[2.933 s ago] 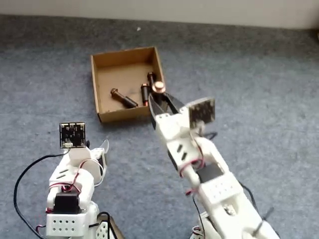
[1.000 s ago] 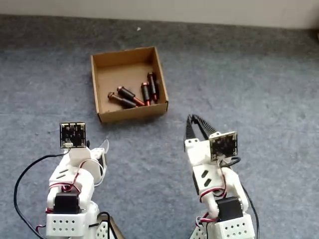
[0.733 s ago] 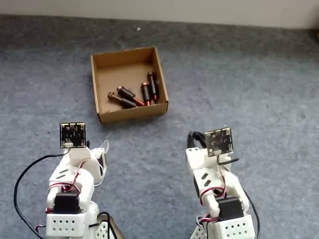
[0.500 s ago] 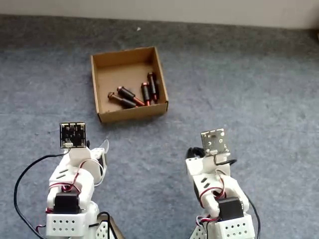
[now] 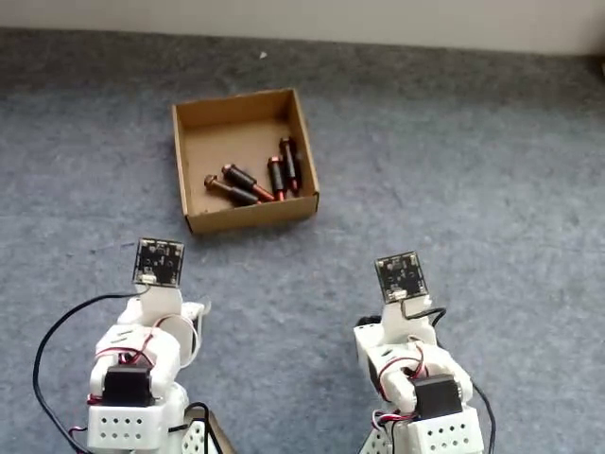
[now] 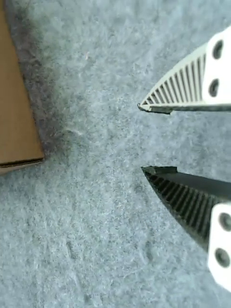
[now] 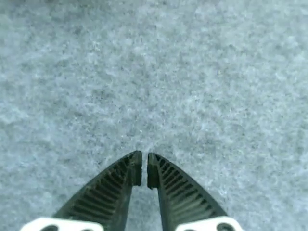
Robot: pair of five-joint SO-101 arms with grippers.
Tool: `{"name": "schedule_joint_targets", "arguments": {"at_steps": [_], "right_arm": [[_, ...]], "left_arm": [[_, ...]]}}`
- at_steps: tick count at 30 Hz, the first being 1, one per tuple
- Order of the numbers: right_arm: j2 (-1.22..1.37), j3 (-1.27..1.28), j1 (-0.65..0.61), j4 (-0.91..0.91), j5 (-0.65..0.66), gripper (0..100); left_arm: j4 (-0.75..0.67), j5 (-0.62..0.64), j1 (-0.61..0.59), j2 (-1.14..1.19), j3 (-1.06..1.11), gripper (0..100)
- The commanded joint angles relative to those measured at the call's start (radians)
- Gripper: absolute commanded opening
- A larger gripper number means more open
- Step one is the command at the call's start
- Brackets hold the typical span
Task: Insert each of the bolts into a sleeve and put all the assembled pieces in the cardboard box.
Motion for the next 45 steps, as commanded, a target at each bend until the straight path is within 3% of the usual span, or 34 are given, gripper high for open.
{"name": "schedule_joint_targets", "arguments": {"at_steps": [1,45], "right_arm": [[0.005,0.153,0.012,0.008,0.011,1.5],[0.005,0.153,0.012,0.008,0.011,1.5]], "left_arm": [[0.100,-0.084,0.010,-0.001,0.019,20],[0.132,-0.104,0.008,-0.002,0.019,20]]}}
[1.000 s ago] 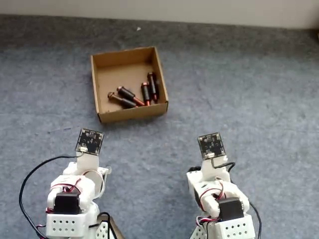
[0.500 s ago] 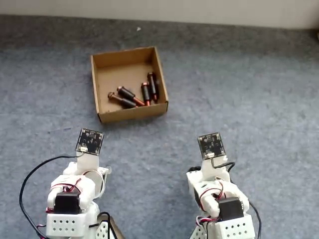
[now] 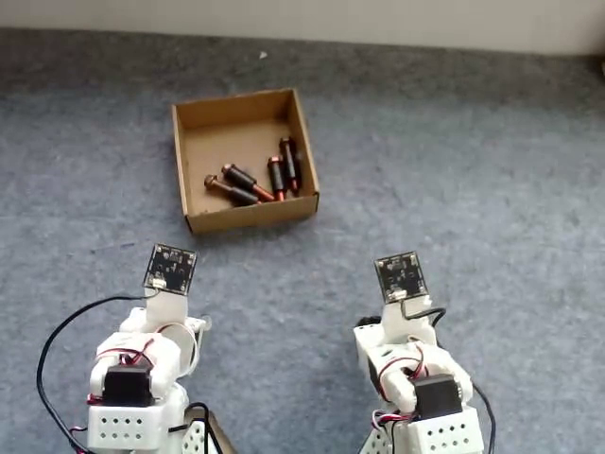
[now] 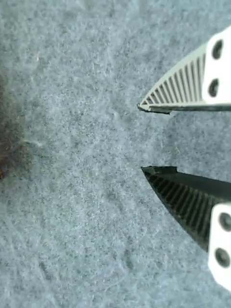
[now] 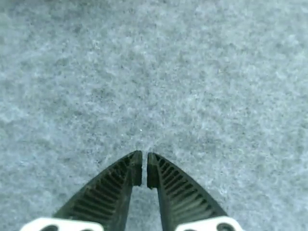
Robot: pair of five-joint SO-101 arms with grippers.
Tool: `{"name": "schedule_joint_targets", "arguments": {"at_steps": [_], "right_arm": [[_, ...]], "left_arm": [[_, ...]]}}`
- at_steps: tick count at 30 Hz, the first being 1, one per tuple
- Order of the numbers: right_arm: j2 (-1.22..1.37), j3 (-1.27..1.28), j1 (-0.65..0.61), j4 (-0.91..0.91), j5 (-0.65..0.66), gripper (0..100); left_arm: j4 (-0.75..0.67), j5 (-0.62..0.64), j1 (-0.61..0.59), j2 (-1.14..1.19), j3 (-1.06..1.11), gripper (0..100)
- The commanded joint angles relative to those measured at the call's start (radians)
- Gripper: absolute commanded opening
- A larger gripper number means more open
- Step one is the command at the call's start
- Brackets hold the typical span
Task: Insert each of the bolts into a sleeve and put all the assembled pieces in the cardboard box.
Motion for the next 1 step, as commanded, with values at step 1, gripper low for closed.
{"name": "schedule_joint_targets", "arguments": {"at_steps": [1], "right_arm": [[0.005,0.153,0.012,0.004,0.011,1.5]], "left_arm": [[0.003,-0.008,0.008,-0.002,0.019,20]]}}
